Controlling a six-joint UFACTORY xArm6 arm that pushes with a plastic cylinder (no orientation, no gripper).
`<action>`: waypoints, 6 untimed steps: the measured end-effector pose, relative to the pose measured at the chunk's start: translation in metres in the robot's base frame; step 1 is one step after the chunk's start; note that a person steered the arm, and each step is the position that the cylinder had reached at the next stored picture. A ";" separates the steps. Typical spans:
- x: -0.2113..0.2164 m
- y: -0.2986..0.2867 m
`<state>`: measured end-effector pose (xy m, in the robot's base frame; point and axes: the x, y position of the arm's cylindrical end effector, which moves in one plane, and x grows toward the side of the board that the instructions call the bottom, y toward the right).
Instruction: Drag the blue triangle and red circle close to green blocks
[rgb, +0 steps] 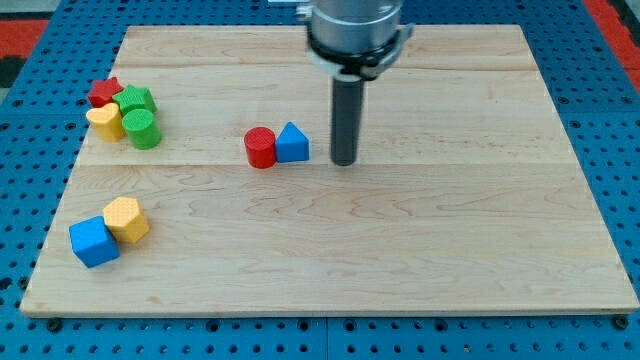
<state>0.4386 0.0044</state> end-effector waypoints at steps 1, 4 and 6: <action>-0.016 -0.050; -0.018 -0.073; 0.012 -0.109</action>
<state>0.4507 -0.1046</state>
